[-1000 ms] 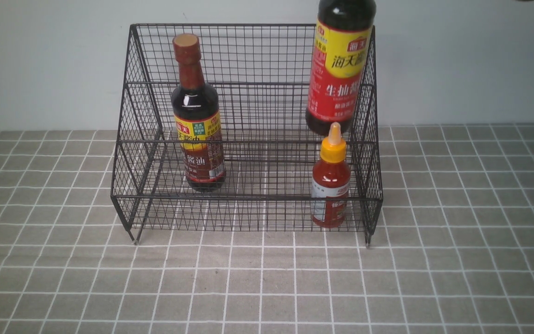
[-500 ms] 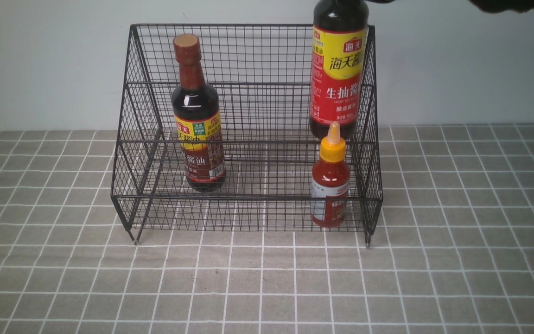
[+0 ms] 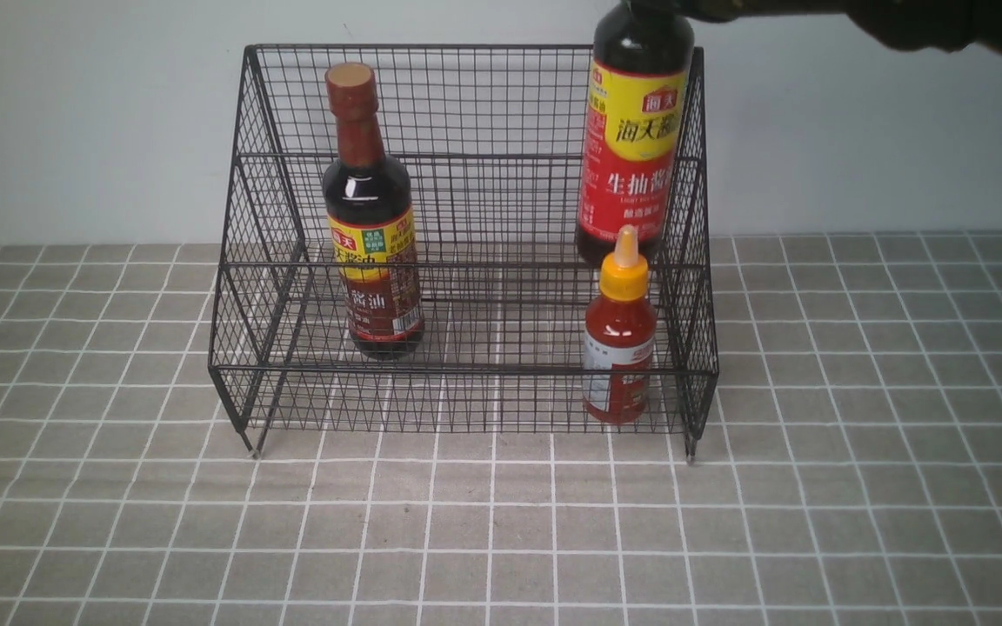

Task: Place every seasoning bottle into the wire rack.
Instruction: Use the right arm to put the condiment bottle back on the shelf

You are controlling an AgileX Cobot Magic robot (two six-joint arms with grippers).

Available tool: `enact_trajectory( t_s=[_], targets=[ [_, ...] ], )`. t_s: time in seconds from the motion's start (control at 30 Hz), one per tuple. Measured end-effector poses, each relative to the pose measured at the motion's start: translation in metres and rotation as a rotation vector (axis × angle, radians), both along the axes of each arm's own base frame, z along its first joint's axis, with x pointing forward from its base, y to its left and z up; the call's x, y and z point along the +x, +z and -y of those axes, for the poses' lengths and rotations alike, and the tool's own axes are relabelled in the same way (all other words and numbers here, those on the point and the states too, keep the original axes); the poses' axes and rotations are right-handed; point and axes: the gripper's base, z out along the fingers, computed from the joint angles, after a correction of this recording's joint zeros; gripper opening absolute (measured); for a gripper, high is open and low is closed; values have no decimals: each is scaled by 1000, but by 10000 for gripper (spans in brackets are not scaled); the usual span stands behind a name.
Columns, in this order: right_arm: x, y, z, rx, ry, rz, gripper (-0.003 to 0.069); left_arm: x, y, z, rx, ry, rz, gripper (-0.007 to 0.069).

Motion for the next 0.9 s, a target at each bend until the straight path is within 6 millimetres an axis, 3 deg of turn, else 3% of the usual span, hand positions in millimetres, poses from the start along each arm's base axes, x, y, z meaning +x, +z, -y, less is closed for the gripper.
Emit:
enact_trajectory(
  t_s=[0.2,0.53,0.9],
  targets=[
    [5,-26,0,-53,-45,-145,286,0,0,0,0,0,0,-7],
    [9,-51,-7,-75,-14,-260,288,0,0,0,0,0,0,-7],
    [3,-35,-5,-55,0,-224,477,0,0,0,0,0,0,-7]
  ],
)
